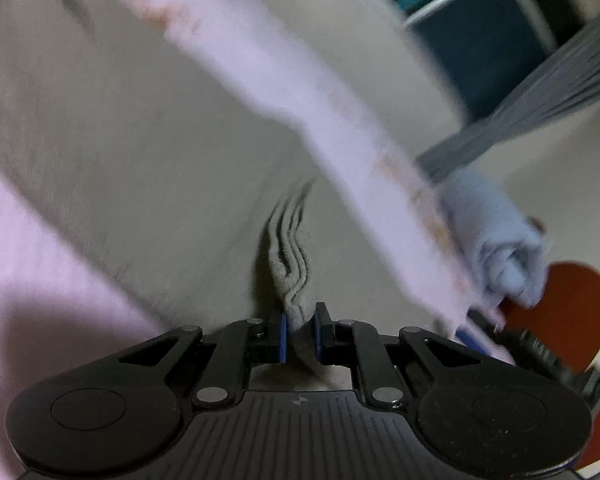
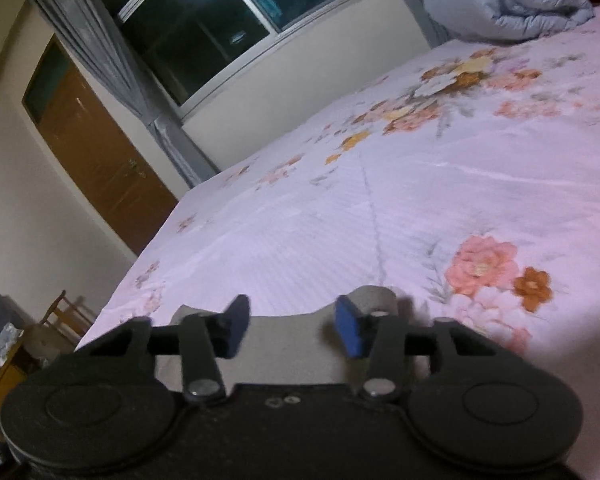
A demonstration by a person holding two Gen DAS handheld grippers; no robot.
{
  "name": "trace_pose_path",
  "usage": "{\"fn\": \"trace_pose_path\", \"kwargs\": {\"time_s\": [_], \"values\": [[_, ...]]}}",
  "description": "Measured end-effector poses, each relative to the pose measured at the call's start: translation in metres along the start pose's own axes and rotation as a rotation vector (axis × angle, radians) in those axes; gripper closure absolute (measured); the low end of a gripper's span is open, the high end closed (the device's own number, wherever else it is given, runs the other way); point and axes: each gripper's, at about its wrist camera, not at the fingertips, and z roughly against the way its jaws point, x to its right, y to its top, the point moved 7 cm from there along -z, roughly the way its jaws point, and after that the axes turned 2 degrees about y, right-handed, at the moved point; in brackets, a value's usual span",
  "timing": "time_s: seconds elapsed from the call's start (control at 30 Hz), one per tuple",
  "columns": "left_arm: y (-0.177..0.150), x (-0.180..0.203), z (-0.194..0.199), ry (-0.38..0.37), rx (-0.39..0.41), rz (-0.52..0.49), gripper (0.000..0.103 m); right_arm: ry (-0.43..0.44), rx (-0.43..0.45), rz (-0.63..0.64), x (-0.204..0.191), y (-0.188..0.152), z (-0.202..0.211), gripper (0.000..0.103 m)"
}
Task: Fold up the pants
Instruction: 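Lift the held edge and fold it over the pants with the left tool, then grasp the folded end of the pants with the left tool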
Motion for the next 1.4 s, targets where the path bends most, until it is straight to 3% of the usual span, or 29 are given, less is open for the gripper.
{"fn": "trace_pose_path", "kwargs": {"time_s": [0.03, 0.07, 0.1, 0.13, 0.2, 0.27, 0.3, 0.33, 0.4, 0.47, 0.5, 0.53, 0.57, 0.63, 0.67, 0.77, 0.83, 0.87, 0.93, 1.03, 1.1, 1.17, 1.27, 1.4], "values": [[-0.001, -0.007, -0.005, -0.009, -0.010, 0.021, 0.090, -0.038, -0.046, 0.003, 0.007, -0.004, -0.012, 0.074], [0.000, -0.011, -0.006, -0.025, -0.015, 0.050, 0.090, -0.103, -0.099, -0.018, 0.020, -0.011, -0.026, 0.085], [0.000, -0.014, -0.007, -0.035, -0.024, 0.077, 0.090, -0.129, -0.142, -0.060, 0.032, -0.017, -0.035, 0.099], [0.001, -0.013, -0.007, -0.033, -0.030, 0.072, 0.089, -0.119, -0.163, -0.110, 0.042, -0.021, -0.039, 0.101], [-0.001, -0.010, -0.006, -0.026, -0.031, 0.050, 0.089, -0.098, -0.126, -0.135, 0.041, -0.013, -0.030, 0.102], [-0.002, -0.011, -0.007, -0.029, -0.027, 0.059, 0.089, -0.059, -0.030, -0.093, 0.024, -0.003, -0.013, 0.089], [-0.003, -0.011, -0.008, -0.030, -0.022, 0.061, 0.088, -0.031, -0.012, -0.076, 0.017, -0.003, -0.010, 0.088], [-0.004, -0.010, -0.008, -0.029, -0.020, 0.053, 0.088, -0.043, -0.033, -0.048, 0.015, -0.007, -0.015, 0.088], [-0.003, -0.008, -0.007, -0.026, -0.029, 0.043, 0.084, -0.137, -0.176, -0.063, 0.034, -0.028, -0.037, 0.094], [0.005, 0.000, 0.000, 0.007, -0.037, -0.004, 0.070, -0.105, -0.134, -0.101, 0.036, -0.024, -0.025, 0.092], [0.011, 0.007, 0.009, 0.051, -0.002, -0.060, 0.038, -0.106, -0.100, -0.092, 0.031, -0.021, -0.014, 0.080], [0.016, 0.012, 0.020, 0.090, 0.041, -0.108, 0.004, -0.100, -0.064, -0.086, 0.025, -0.018, -0.001, 0.076], [0.023, 0.018, 0.034, 0.134, 0.092, -0.153, 0.000, -0.086, -0.041, -0.078, 0.019, -0.017, 0.011, 0.067], [0.033, 0.025, 0.050, 0.214, 0.154, -0.230, 0.000, -0.074, -0.006, -0.037, 0.006, -0.017, 0.030, 0.044], [0.037, 0.027, 0.055, 0.241, 0.158, -0.268, 0.000, -0.076, 0.016, 0.002, -0.003, -0.020, 0.040, 0.027], [0.044, 0.026, 0.065, 0.273, 0.157, -0.314, 0.000, -0.075, 0.027, 0.078, -0.023, -0.033, 0.059, 0.024], [0.046, 0.021, 0.069, 0.305, 0.152, -0.347, 0.000, -0.086, 0.038, 0.111, -0.035, -0.043, 0.069, 0.015], [0.048, 0.017, 0.073, 0.323, 0.152, -0.362, 0.000, -0.092, 0.048, 0.130, -0.042, -0.047, 0.074, 0.006], [0.053, 0.004, 0.084, 0.389, 0.152, -0.398, 0.000, -0.103, 0.065, 0.164, -0.051, -0.046, 0.079, 0.006], [0.065, -0.013, 0.098, 0.411, 0.158, -0.442, 0.000, -0.144, 0.082, 0.206, -0.064, -0.048, 0.082, 0.006], [0.079, -0.032, 0.115, 0.419, 0.203, -0.420, 0.000, -0.180, 0.091, 0.245, -0.071, -0.051, 0.082, 0.006], [0.096, -0.061, 0.131, 0.457, 0.244, -0.347, 0.000, -0.185, 0.088, 0.278, -0.080, -0.057, 0.080, 0.006], [0.118, -0.105, 0.138, 0.503, 0.234, -0.231, 0.000, -0.233, 0.108, 0.320, -0.091, -0.063, 0.077, 0.006], [0.142, -0.151, 0.128, 0.390, 0.182, -0.041, 0.000, -0.356, 0.107, 0.360, -0.095, -0.069, 0.063, 0.006]]}}
